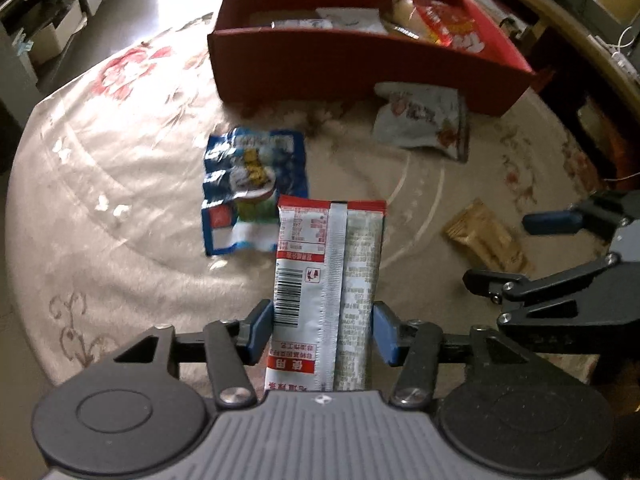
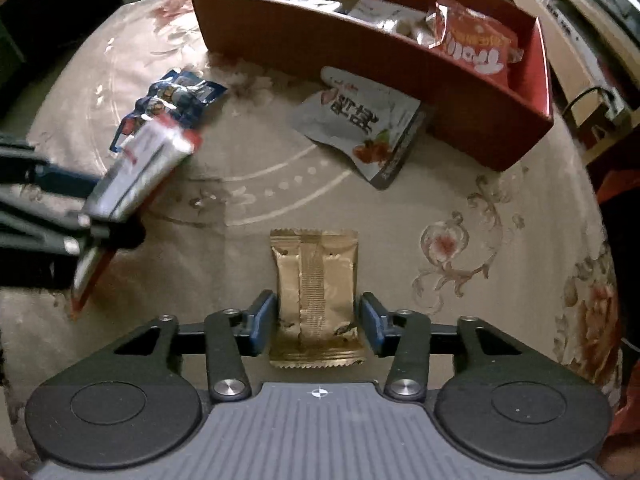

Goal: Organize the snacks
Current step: 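Grasp the gold-wrapped cake with the right tool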

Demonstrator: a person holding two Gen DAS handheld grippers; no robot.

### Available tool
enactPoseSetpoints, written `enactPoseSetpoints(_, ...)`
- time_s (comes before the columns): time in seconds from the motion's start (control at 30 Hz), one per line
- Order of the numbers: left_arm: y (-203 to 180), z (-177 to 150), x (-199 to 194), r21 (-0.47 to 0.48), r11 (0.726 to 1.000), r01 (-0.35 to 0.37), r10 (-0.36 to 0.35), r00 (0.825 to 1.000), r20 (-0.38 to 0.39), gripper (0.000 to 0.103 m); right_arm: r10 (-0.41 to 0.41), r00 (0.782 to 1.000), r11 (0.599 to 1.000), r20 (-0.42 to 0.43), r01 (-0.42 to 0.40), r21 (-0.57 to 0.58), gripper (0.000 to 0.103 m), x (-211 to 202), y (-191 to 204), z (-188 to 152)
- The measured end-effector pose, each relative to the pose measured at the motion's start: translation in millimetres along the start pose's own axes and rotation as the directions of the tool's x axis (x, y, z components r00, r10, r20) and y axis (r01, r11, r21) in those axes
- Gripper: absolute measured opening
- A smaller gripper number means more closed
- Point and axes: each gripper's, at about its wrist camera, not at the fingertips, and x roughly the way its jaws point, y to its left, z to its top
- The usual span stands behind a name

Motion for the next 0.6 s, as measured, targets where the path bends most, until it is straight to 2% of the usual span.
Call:
enactPoseSetpoints(0.03, 0, -2, 0, -0.003, 1.000, -0.008, 0.008, 1.000, 0.003, 0.062, -0.003, 1.000, 1.000, 0.000, 0.003, 0.008, 0.082, 2, 1, 1)
enactPoseSetpoints(0.13, 2, -5, 2, -0.014, 1.000, -0.019, 0.019, 1.000, 0.008, 0.069, -0.012, 1.000, 1.000, 0.017, 0.012, 0.002, 0.084, 7, 4, 1)
enactPoseSetpoints(0.17, 2, -6, 3, -0.014, 1.000, -0.020, 0.020, 1.000, 0.012, 0.070, -0.021, 1.000, 1.000, 0.020, 0.021, 0.000, 0.089, 9, 4, 0)
enactPoseSetpoints(0.23, 0, -8, 3, -0.007, 1.000, -0.029, 0.029, 0.999, 0.017, 0.071, -0.036, 0.999, 0.999, 0.023, 0.035, 0.015, 0.093, 10, 2, -2)
enactPoseSetpoints(0.3, -4, -10, 3, 0.003, 0.999, -0.042, 0.042, 0.999, 0.022, 0.072, -0.001, 1.000, 0.998, 0.022, 0.000, 0.057, 0.093, 11, -6, -3)
enactPoseSetpoints(0.37, -8, -13, 3, 0.017, 0.998, -0.060, 0.060, 0.998, 0.023, 0.072, 0.032, 0.999, 0.994, 0.006, -0.033, 0.106, 0.103, 15, -15, -5)
enactPoseSetpoints(0.53, -14, -17, 4, 0.015, 0.996, -0.089, 0.088, 0.996, 0.030, 0.072, 0.012, 1.000, 0.995, -0.004, -0.011, 0.098, 0.103, 17, -12, -9)
enactPoseSetpoints(0.6, -15, -16, 3, 0.008, 0.994, -0.107, 0.107, 0.994, 0.035, 0.064, 0.009, 1.000, 0.996, -0.010, -0.008, 0.090, 0.102, 15, -13, -12)
